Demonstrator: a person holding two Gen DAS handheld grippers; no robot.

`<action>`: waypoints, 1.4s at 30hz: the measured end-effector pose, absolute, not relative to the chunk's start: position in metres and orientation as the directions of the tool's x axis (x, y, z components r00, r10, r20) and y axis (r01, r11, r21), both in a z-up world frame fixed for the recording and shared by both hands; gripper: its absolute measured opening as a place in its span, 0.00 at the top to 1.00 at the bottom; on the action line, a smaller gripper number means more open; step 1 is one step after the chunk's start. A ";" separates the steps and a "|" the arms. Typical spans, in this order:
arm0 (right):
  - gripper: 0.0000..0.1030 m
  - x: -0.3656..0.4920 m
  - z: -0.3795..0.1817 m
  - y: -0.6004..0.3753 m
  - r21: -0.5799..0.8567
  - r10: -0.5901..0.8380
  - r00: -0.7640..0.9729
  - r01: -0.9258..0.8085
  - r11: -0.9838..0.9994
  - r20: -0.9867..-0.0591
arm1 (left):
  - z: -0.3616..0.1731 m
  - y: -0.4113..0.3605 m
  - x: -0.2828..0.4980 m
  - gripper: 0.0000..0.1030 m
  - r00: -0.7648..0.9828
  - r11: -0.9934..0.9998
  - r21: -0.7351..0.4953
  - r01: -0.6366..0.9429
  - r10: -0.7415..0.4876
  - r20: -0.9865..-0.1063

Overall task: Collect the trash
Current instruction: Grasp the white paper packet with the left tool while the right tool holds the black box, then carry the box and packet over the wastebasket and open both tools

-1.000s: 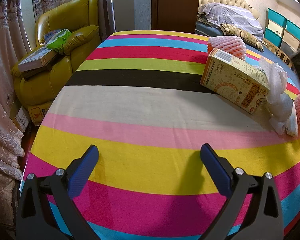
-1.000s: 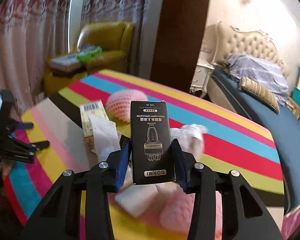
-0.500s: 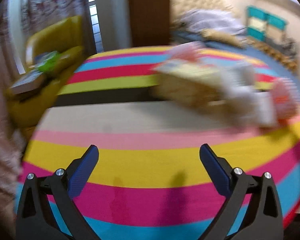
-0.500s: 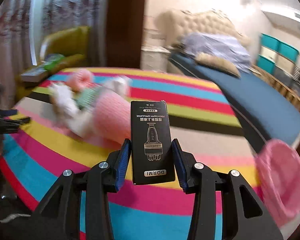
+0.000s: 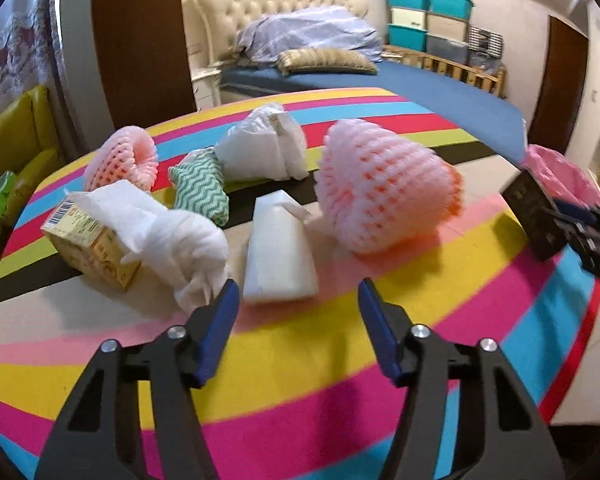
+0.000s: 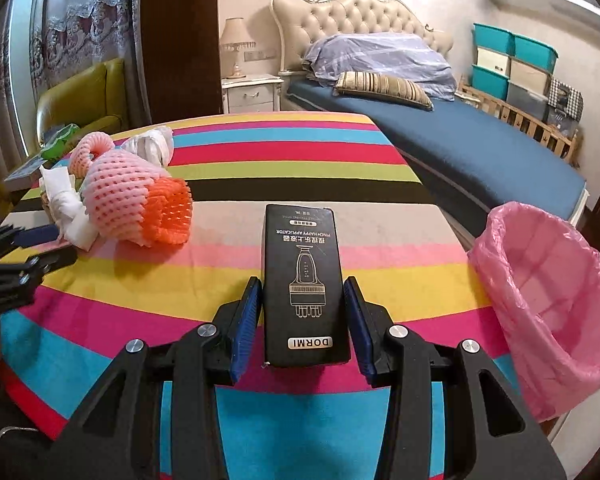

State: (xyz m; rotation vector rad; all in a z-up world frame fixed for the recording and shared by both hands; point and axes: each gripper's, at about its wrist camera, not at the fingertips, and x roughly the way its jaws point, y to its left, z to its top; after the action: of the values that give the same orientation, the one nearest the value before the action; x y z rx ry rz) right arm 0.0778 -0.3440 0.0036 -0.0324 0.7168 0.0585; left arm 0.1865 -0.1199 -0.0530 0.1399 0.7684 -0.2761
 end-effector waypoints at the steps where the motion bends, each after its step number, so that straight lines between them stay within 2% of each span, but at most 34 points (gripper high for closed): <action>1: 0.60 0.078 0.003 -0.343 -0.013 0.041 0.754 -0.065 0.998 -0.655 | -0.053 -0.122 0.194 0.43 0.690 0.961 0.047 0.274 -0.163 -0.705; 7: 0.60 0.074 0.003 -0.343 -0.009 0.048 0.763 -0.070 0.998 -0.644 | -0.062 -0.133 0.223 0.45 0.645 0.953 0.095 0.288 -0.120 -0.755; 9: 0.60 0.073 0.003 -0.344 -0.005 0.051 0.765 -0.071 0.997 -0.641 | -0.061 -0.131 0.220 0.61 0.629 0.948 0.068 0.312 -0.152 -0.762; 11: 0.60 0.071 0.003 -0.344 -0.002 0.054 0.769 -0.072 0.997 -0.636 | -0.060 -0.130 0.210 0.62 0.638 0.945 0.070 0.318 -0.159 -0.753; 23: 0.61 0.050 0.013 -0.344 0.035 0.105 0.777 -0.106 0.994 -0.621 | -0.040 -0.109 0.147 0.63 0.699 0.942 -0.041 0.334 -0.276 -0.660; 28: 0.61 0.040 0.020 -0.348 0.037 0.104 0.786 -0.103 0.994 -0.609 | -0.022 -0.141 0.132 0.63 0.710 0.906 -0.017 0.422 -0.342 -0.616; 42: 0.61 0.027 0.026 -0.383 0.054 0.055 0.800 -0.028 0.998 -0.597 | -0.005 -0.235 0.133 0.62 0.680 0.837 0.020 0.548 -0.431 -0.594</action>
State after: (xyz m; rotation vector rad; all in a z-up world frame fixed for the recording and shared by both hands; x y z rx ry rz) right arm 0.0270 -0.3832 0.0257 0.0428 0.6412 0.0446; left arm 0.1334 -0.2346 -0.0046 0.2033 0.6117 -0.5532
